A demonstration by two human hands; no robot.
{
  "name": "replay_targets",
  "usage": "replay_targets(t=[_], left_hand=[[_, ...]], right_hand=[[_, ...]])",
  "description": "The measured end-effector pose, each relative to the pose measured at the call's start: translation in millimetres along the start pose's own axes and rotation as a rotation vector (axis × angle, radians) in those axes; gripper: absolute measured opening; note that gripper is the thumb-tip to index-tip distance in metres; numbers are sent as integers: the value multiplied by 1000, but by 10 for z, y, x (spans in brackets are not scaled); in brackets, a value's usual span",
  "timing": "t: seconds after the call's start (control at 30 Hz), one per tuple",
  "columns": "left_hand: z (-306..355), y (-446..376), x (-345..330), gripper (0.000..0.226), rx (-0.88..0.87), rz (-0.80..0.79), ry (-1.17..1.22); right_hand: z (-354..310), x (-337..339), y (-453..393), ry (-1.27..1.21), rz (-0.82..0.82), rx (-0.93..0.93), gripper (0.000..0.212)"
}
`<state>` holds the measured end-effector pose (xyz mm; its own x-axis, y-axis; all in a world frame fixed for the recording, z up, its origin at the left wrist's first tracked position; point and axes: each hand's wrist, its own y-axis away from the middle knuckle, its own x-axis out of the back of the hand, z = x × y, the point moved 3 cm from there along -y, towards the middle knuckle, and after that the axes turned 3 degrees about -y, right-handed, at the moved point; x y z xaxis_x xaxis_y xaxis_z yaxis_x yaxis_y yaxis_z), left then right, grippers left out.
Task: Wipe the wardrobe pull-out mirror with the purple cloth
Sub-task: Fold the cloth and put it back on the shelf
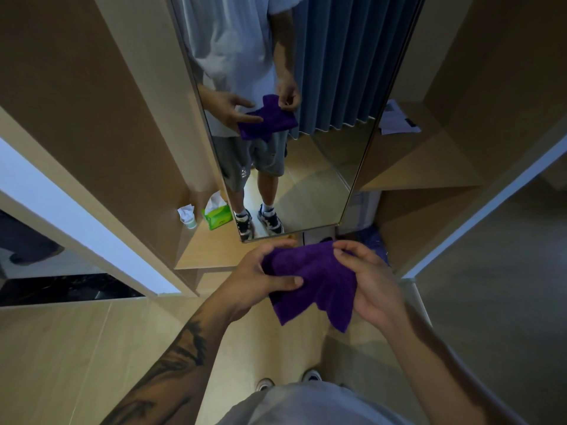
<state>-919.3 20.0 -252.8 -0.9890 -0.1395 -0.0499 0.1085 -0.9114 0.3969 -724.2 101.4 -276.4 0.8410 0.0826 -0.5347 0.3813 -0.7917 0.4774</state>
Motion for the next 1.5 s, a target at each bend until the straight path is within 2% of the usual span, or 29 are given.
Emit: replay_targets(t=[0.13, 0.2, 0.3, 0.4, 0.53, 0.67, 0.77, 0.9, 1.03, 1.13, 1.27, 1.37, 1.47, 1.5], left_hand=[[-40, 5, -8, 63, -58, -27, -178], [-39, 1, 8, 57, -98, 4, -228], [-39, -7, 49, 51, -137, 85, -152], [-51, -10, 89, 49, -157, 122, -107], [-60, -22, 170, 44, -158, 123, -195], [-97, -19, 220, 54, -182, 93, -483], [-190, -21, 239, 58, -199, 87, -741], [-340, 18, 331, 47, -179, 310, -822], [-524, 143, 442, 36, -171, 432, -833], [-634, 199, 630, 30, -135, 461, -713], [-768, 156, 986, 16, -59, 372, -421], [-920, 123, 1323, 21, 36, 438, -122], [-1033, 51, 1731, 29, 125, 501, 189], [-1069, 12, 1874, 32, 157, 517, 239]], right_hand=[[4, 57, 7, 118, -83, 16, 24], [26, 88, 27, 298, -135, 15, 41], [106, 108, 39, 602, -177, 39, 66], [204, 72, 23, 784, -211, 58, 72], [281, 67, -70, 1120, -236, 138, 77], [307, 73, -152, 1303, -202, 276, 64], [303, 110, -225, 1272, -166, 353, 53], [341, 124, -312, 1244, -224, 324, 42], [453, 66, -388, 1303, -246, 352, 36], [560, -14, -473, 1185, -280, 224, 26], [820, -222, -611, 1022, -250, 73, 20], [1071, -427, -745, 819, -162, 11, 18], [1391, -703, -941, 734, -78, -70, 28], [1491, -814, -999, 711, -56, -81, 26]])
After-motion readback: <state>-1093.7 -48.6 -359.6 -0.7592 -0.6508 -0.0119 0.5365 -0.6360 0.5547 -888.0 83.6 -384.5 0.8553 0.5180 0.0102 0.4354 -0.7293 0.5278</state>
